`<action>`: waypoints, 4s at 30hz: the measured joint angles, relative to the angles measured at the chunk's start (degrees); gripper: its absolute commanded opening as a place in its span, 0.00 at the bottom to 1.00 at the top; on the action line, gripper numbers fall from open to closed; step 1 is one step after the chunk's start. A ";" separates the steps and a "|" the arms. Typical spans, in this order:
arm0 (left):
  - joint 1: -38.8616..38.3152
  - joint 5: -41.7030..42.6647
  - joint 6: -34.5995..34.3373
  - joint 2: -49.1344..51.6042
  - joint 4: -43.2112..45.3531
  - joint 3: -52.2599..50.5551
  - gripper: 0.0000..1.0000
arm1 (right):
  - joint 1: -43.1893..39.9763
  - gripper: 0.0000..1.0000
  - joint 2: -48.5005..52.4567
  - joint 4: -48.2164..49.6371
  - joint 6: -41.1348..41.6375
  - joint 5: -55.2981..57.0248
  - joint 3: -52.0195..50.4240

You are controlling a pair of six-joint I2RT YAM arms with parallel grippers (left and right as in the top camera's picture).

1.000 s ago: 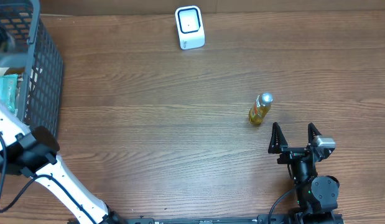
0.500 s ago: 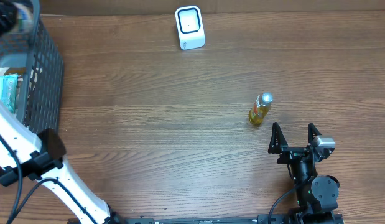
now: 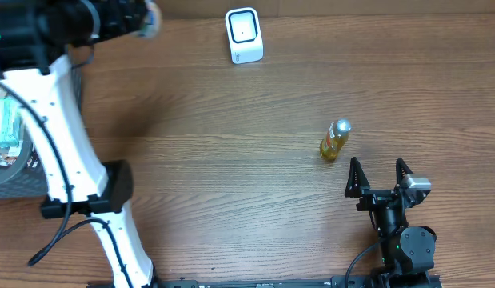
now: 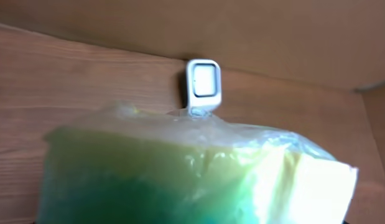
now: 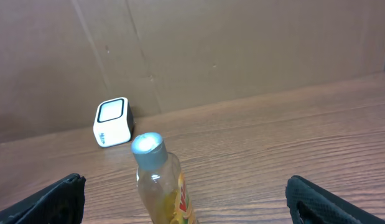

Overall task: Scan the item barcode
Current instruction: 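Close the left gripper on the tissue pack and lift it out, then carry the tissue pack up under the white scanner with the left gripper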

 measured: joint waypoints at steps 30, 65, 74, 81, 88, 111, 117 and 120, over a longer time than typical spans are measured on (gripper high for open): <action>-23.21 -15.30 -0.22 0.00 0.15 -17.00 0.56 | 0.00 1.00 0.00 0.00 0.02 -0.02 0.00; -34.25 -21.38 -26.93 -0.02 14.60 -55.23 0.09 | 0.00 1.00 0.00 0.00 -0.02 -0.02 0.00; -39.47 -28.15 -32.11 -0.02 15.72 -55.34 0.21 | 0.00 1.00 0.00 0.00 0.04 0.00 0.00; -40.50 -30.71 -38.18 -0.02 18.36 -58.60 0.22 | 0.00 1.00 0.00 0.02 0.00 -0.02 0.00; -40.61 -31.04 -41.77 -0.07 23.50 -64.78 0.28 | 0.00 1.00 0.00 0.00 0.00 -0.02 0.00; -41.35 -30.27 -40.94 -0.07 32.81 -71.43 0.49 | 0.00 1.00 0.00 -0.02 0.02 -0.02 0.00; -41.35 -30.01 -37.16 -0.07 32.79 -71.43 0.60 | 0.00 1.00 0.00 0.02 0.00 -0.02 0.00; -41.35 -29.86 -36.11 -0.07 32.63 -71.43 0.84 | 0.00 1.00 0.00 0.02 0.02 -0.04 0.00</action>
